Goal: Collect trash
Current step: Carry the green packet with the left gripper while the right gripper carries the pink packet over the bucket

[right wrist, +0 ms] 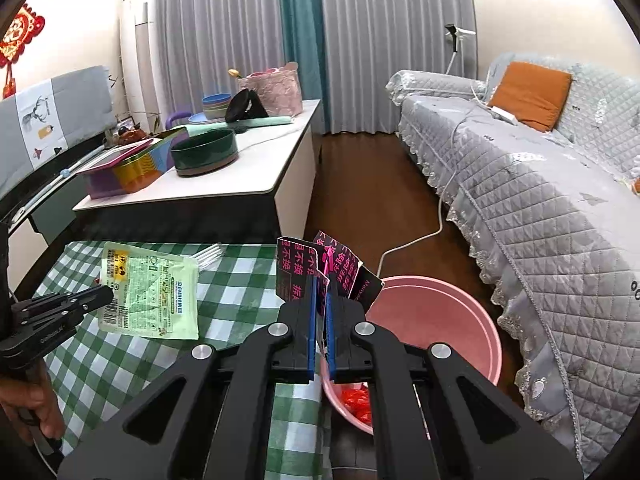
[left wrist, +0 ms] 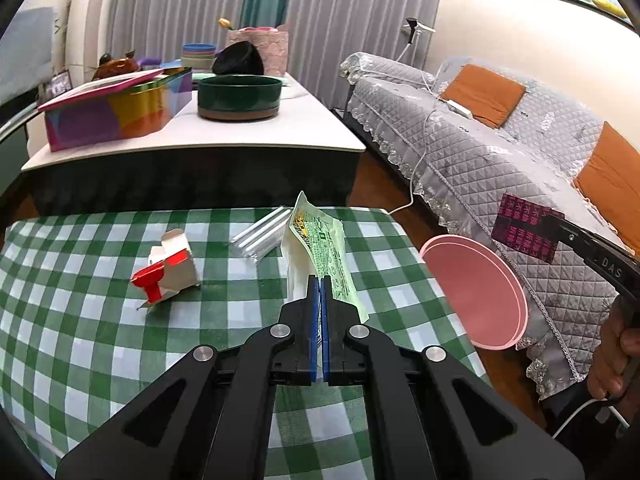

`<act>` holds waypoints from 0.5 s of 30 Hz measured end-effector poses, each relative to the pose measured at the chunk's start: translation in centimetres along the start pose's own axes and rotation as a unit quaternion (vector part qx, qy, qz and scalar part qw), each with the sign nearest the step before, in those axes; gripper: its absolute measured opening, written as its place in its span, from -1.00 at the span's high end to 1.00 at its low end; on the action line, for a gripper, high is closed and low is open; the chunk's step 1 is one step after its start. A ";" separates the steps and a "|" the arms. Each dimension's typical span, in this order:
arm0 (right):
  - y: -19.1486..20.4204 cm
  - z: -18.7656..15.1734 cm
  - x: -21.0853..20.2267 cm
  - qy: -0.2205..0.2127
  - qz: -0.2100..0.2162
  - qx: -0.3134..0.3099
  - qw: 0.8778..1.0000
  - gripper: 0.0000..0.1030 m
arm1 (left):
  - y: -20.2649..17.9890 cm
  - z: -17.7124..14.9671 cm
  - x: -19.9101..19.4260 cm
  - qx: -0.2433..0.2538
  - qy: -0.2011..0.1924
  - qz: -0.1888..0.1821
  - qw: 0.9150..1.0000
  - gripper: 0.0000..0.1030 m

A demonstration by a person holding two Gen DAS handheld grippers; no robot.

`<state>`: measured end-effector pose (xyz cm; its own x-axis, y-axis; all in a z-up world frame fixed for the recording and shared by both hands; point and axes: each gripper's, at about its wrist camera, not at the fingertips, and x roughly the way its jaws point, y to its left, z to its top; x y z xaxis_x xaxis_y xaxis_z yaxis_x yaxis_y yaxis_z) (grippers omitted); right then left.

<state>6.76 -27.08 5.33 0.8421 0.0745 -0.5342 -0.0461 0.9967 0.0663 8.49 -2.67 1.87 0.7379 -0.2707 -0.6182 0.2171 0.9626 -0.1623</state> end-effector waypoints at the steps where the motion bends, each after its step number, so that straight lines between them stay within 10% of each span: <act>1: -0.1 0.0 0.0 0.000 -0.001 0.001 1.000 0.92 | -0.2 0.0 0.0 0.001 0.000 -0.001 1.000 0.98; 15: -2.9 0.5 -0.3 -0.011 -0.036 0.023 0.999 0.92 | -2.8 0.4 -0.1 0.032 -0.003 -0.014 0.999 0.98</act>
<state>6.90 -30.01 5.78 0.8536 0.0014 -0.5209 0.0394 0.9970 0.0673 8.08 -5.40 2.73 0.7345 -0.2968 -0.6102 0.2774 0.9520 -0.1292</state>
